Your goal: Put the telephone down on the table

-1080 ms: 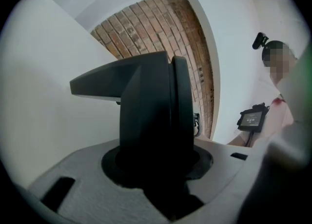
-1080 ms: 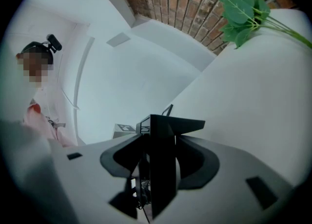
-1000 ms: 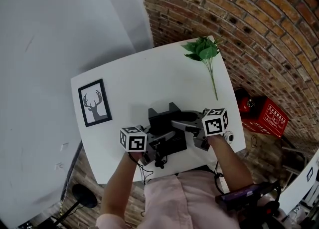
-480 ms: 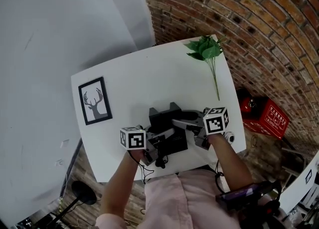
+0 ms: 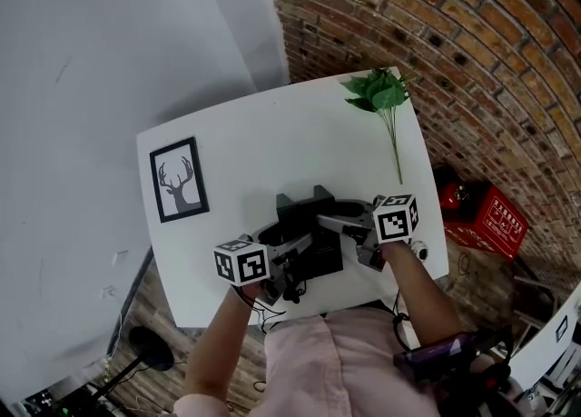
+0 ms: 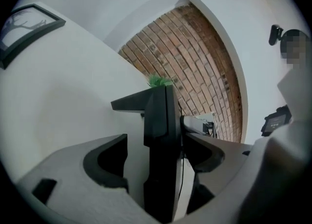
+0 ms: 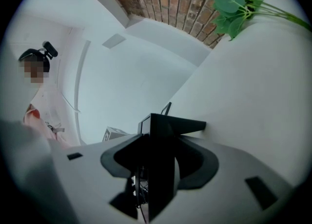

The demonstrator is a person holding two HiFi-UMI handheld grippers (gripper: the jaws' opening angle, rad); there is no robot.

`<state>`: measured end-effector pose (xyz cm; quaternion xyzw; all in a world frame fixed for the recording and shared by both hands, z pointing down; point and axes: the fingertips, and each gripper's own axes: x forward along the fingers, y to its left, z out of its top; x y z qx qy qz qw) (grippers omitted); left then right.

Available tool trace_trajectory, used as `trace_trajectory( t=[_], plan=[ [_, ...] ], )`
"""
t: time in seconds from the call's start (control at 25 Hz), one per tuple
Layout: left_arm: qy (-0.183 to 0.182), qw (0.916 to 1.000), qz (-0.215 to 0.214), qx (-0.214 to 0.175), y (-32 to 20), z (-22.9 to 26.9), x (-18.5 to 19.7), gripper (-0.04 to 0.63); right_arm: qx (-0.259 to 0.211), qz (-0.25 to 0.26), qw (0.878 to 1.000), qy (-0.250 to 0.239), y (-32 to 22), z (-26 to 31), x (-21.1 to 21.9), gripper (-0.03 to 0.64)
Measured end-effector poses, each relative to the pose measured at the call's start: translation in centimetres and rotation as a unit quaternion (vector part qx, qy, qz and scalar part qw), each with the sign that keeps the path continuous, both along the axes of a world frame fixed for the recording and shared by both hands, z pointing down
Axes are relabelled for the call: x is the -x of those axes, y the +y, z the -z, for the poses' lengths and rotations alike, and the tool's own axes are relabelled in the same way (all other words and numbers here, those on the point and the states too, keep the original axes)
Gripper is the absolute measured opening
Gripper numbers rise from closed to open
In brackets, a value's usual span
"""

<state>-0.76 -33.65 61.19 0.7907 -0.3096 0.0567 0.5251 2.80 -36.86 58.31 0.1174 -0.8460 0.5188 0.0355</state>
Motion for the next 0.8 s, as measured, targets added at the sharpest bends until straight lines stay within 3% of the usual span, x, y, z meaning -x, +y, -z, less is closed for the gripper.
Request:
trace_trajectory(
  t=[0.8],
  plan=[
    [-0.013, 0.9954, 0.094, -0.016, 3.0, 1.5, 4.2, 0.376, -0.004, 0.036, 0.998, 0.053, -0.4, -0.1, 1.5, 0.212]
  ],
)
